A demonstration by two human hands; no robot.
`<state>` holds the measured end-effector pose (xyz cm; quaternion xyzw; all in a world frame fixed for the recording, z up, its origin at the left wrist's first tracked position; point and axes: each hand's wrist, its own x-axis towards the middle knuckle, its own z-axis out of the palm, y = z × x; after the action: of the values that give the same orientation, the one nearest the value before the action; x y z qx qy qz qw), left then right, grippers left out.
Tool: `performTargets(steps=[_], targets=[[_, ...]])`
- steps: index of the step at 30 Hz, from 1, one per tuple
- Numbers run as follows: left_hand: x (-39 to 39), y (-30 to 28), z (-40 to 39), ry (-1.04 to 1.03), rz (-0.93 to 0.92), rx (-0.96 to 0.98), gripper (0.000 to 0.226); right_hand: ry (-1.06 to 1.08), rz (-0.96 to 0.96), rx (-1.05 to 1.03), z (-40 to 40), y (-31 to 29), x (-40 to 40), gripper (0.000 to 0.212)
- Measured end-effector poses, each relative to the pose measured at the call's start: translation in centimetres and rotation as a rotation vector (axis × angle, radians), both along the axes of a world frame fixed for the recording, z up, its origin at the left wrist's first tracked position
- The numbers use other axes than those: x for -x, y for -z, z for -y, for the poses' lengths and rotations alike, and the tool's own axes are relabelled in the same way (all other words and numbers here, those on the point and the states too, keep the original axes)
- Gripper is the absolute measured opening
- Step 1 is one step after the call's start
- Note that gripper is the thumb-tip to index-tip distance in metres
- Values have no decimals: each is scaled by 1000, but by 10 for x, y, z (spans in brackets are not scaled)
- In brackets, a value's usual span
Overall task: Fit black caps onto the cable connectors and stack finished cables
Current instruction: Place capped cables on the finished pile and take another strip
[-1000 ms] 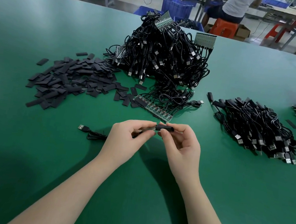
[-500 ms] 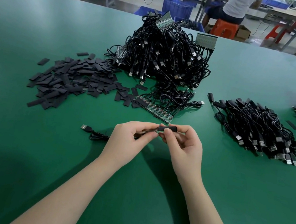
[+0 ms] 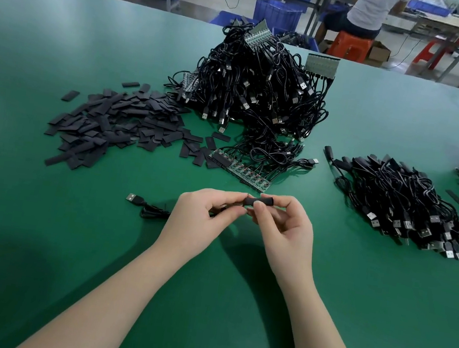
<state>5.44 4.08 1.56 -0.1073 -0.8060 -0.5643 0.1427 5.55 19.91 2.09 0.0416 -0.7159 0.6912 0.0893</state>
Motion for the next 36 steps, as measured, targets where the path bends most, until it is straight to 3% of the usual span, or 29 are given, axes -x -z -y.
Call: performTargets(steps=[9, 12, 14, 17, 21, 25, 30, 36], targets=[[-4, 1, 0, 4, 39, 45, 48, -131, 84, 93, -8, -1, 4, 3], [-4, 2, 0, -43, 86, -9, 34, -145, 110, 114, -6, 1, 3, 6], [-4, 0, 0, -132, 72, 71, 15, -126, 115, 109, -5, 3, 3, 7], [-4, -2, 1, -141, 41, 156, 28, -73, 128, 98, -2, 5, 3, 6], [-3, -1, 1, -13, 57, 195, 23, 15, 153, 228, -3, 0, 4, 12], [-3, 0, -1, -40, 49, 194, 28, 9, 147, 245, -4, -2, 3, 7], [-3, -3, 2, -51, 38, 204, 12, -10, 123, 192, -2, -4, 1, 23], [-3, -2, 1, -63, -43, 226, 21, -10, 157, 257, -2, -5, 1, 13]])
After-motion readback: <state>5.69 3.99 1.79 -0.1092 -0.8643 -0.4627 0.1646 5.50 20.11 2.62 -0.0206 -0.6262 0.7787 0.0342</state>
